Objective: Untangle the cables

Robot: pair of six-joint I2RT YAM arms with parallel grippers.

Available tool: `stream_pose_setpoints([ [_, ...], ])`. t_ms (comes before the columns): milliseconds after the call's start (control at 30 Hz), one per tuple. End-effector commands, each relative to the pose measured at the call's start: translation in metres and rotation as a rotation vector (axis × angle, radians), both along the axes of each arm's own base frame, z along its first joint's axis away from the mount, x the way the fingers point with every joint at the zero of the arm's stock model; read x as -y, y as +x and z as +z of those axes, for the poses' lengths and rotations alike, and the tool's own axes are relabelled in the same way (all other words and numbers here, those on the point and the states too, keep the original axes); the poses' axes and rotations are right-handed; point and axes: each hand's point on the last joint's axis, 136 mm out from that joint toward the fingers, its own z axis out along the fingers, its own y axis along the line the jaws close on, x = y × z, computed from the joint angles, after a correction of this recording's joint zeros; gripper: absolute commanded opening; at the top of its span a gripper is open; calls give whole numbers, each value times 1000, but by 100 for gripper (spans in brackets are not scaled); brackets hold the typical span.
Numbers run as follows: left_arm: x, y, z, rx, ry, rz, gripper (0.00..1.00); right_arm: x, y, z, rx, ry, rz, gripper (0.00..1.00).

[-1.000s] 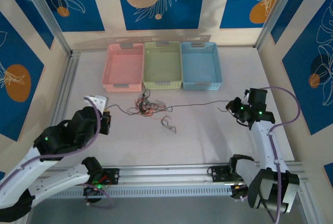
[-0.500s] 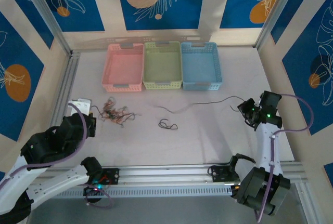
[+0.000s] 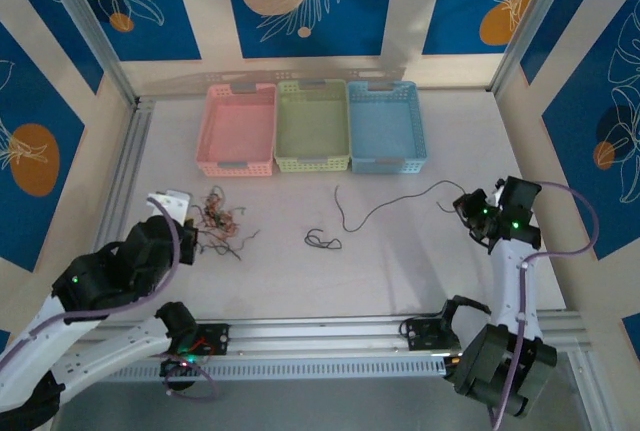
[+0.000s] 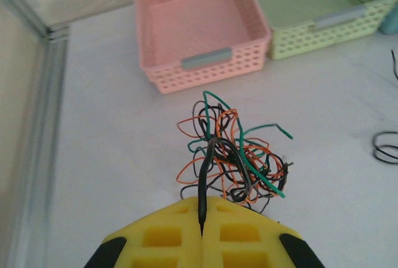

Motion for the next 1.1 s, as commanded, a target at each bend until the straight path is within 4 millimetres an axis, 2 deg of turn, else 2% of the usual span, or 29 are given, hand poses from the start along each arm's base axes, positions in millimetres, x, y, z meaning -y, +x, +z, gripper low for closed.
stream_pose_setpoints([
  [0,39,10,-5,-37,-39,-112,0,-18,4,51,126,-15,77,0],
  [133,60,15,-18,-92,-7,-183,0,-32,5,83,176,-63,125,0],
  [267,68,16,-33,-141,29,-211,0,-41,11,118,231,-101,147,0],
  [367,70,15,-37,-154,31,-224,0,-42,20,145,273,-148,142,0],
  [667,61,14,-32,-102,25,-208,0,-38,53,228,401,-206,106,0],
  [867,58,13,-29,-86,17,-204,0,-38,81,275,469,-185,86,0],
  [1067,58,13,-30,-87,18,-204,0,-34,106,297,460,-194,57,0],
])
